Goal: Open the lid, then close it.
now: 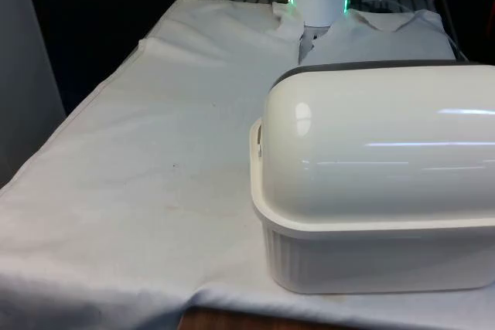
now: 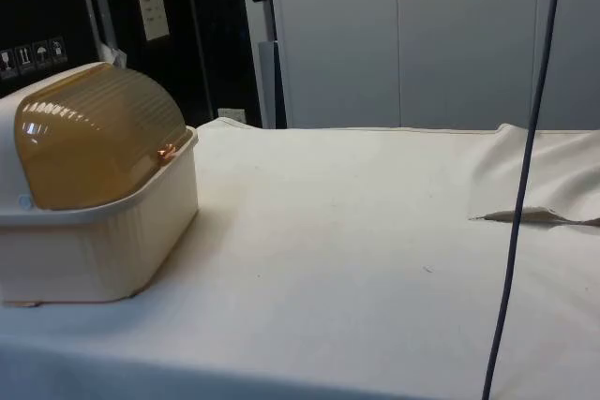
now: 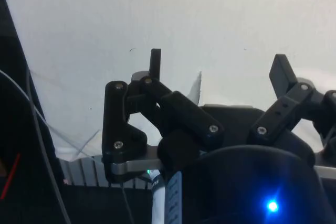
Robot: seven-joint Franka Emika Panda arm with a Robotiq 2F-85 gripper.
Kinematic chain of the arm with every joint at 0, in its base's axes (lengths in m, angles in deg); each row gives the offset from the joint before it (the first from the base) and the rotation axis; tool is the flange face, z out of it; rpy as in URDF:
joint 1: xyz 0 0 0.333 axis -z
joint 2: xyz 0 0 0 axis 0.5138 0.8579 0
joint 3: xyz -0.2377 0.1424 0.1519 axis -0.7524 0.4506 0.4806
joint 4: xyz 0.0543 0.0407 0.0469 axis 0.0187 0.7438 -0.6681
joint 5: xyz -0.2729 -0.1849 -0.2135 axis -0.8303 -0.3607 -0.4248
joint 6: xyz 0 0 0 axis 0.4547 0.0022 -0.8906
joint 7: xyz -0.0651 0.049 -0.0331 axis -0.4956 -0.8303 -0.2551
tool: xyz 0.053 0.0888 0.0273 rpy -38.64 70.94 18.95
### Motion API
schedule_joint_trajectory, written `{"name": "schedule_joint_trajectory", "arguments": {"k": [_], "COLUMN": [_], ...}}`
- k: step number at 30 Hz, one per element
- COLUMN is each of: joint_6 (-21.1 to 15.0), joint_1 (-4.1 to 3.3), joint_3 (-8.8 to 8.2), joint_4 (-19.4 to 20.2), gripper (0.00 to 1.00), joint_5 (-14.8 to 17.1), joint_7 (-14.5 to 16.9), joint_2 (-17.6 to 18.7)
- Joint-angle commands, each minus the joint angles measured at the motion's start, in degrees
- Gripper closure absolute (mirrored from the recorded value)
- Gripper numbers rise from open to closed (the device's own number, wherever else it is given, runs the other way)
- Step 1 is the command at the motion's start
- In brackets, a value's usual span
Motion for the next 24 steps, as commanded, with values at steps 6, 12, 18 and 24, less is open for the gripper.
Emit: {"name": "schedule_joint_trajectory", "arguments": {"k": [6, 12, 18, 24], "joint_6": [-4.2, -7.6, -11.6, -14.4], "joint_1": [-0.34, -0.52, -0.69, -0.74], "joint_3": [0.40, 0.97, 1.95, 2.75], "joint_4": [2.2, 4.2, 6.4, 7.8], "gripper": [0.00, 0.00, 0.00, 0.00], "joint_5": [0.1, 0.2, 0.1, 0.0], "joint_7": [-0.4, -0.8, -1.1, -1.2], "joint_2": [0.7, 0.9, 1.0, 1.1]}}
